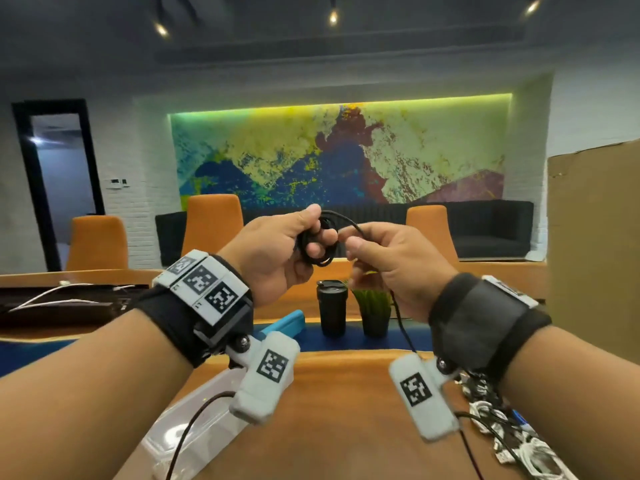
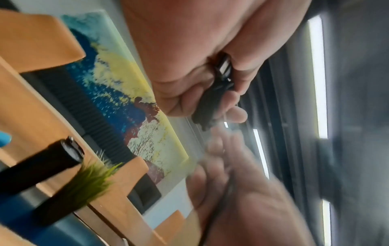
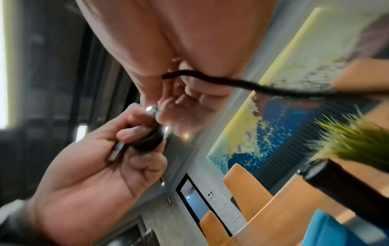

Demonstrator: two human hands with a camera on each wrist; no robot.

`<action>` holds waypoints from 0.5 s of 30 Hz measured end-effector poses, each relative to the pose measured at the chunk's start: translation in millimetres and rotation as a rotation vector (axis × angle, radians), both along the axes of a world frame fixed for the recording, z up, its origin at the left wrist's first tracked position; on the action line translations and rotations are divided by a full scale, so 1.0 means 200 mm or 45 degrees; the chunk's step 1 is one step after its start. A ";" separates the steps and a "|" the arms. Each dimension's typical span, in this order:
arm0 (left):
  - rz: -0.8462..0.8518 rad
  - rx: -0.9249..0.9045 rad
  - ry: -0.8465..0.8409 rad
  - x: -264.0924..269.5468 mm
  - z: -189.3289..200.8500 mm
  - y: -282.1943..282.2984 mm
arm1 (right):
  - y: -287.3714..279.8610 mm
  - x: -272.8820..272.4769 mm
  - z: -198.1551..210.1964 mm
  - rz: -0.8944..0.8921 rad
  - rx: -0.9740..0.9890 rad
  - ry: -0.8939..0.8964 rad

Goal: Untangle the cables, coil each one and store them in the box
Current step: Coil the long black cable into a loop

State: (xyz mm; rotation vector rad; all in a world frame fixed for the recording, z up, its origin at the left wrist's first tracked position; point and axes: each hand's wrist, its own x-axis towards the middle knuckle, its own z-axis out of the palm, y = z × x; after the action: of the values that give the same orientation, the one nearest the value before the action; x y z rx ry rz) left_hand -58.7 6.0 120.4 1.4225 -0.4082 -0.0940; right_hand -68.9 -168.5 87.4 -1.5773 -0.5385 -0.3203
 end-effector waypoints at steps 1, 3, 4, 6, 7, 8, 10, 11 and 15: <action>-0.048 -0.060 0.040 -0.01 0.01 0.02 | -0.01 0.00 -0.02 0.008 0.115 0.042; -0.132 -0.156 0.080 -0.02 0.01 0.06 | -0.03 0.02 -0.06 -0.008 0.244 0.087; -0.162 -0.193 0.086 -0.02 0.01 0.07 | -0.03 0.02 -0.09 -0.030 0.260 0.099; -0.192 -0.254 0.082 -0.03 0.00 0.07 | 0.00 0.02 -0.14 -0.129 0.193 0.125; -0.193 -0.280 0.068 -0.04 0.00 0.06 | 0.02 0.01 -0.16 -0.198 0.090 0.132; -0.193 -0.292 0.041 -0.05 0.00 0.04 | 0.05 0.00 -0.18 -0.263 -0.067 0.127; -0.147 -0.213 -0.092 -0.06 -0.01 0.01 | 0.10 -0.03 -0.22 -0.294 -0.463 0.093; -0.063 -0.079 -0.227 -0.05 -0.03 0.00 | 0.12 -0.05 -0.23 -0.260 -0.670 0.065; 0.247 0.777 -0.888 0.00 -0.10 0.02 | 0.11 -0.15 -0.17 -0.209 -1.168 -0.175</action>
State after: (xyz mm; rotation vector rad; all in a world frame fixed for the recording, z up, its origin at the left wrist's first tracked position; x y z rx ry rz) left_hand -58.4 9.6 100.0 2.0795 -0.8573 0.4881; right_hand -99.4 -146.3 53.4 -2.5077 -0.7149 -0.3245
